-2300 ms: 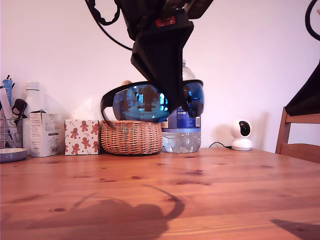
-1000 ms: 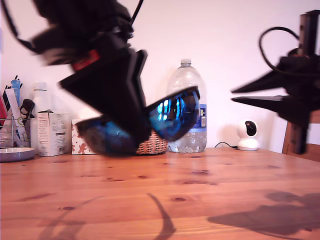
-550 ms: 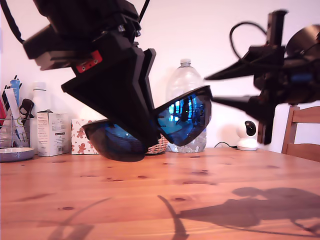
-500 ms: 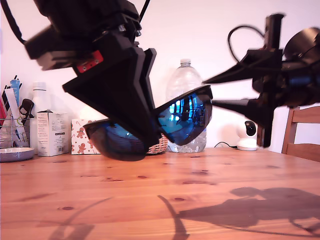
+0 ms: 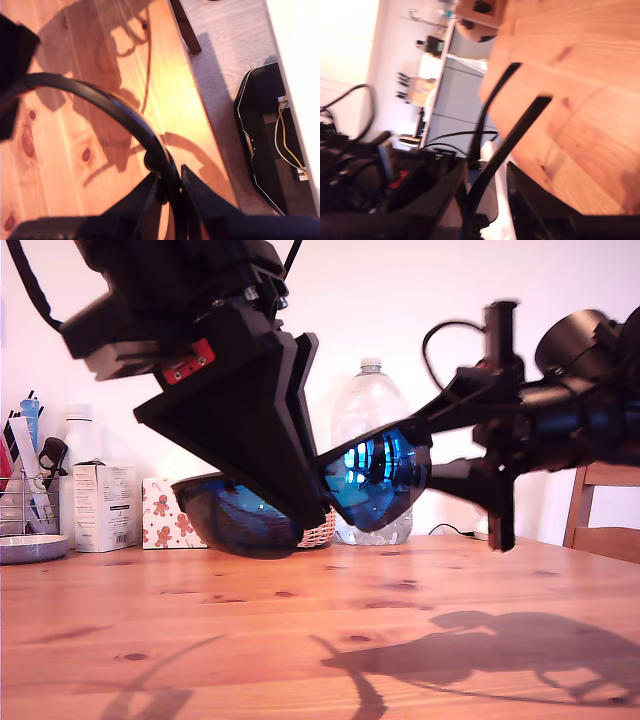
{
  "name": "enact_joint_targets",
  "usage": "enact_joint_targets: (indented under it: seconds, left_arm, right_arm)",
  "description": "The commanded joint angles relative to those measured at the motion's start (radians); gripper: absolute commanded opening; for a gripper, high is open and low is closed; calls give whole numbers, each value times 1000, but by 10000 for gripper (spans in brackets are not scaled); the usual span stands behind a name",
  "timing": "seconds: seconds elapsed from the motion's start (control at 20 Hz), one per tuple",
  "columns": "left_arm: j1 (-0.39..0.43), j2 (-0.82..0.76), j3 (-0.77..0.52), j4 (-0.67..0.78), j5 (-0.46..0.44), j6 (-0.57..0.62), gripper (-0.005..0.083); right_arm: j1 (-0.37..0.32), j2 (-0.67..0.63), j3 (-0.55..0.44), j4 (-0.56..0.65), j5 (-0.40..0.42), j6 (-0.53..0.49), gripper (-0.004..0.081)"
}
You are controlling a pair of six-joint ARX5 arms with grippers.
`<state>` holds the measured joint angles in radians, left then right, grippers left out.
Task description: Pick up the sunglasses and close them, then place them back on the table
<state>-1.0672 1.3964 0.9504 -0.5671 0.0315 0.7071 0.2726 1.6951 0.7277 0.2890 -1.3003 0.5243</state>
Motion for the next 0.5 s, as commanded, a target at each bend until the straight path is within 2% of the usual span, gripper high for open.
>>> enact_joint_targets:
  seconds: [0.0,0.45]
  left_arm:
    - [-13,2,-11,37,0,8,-20]
    - [-13,2,-11,70,-26,9,-20]
  right_arm:
    - [32,27,5,7,14,-9,217]
    - [166,30,7,4,26,-8,217]
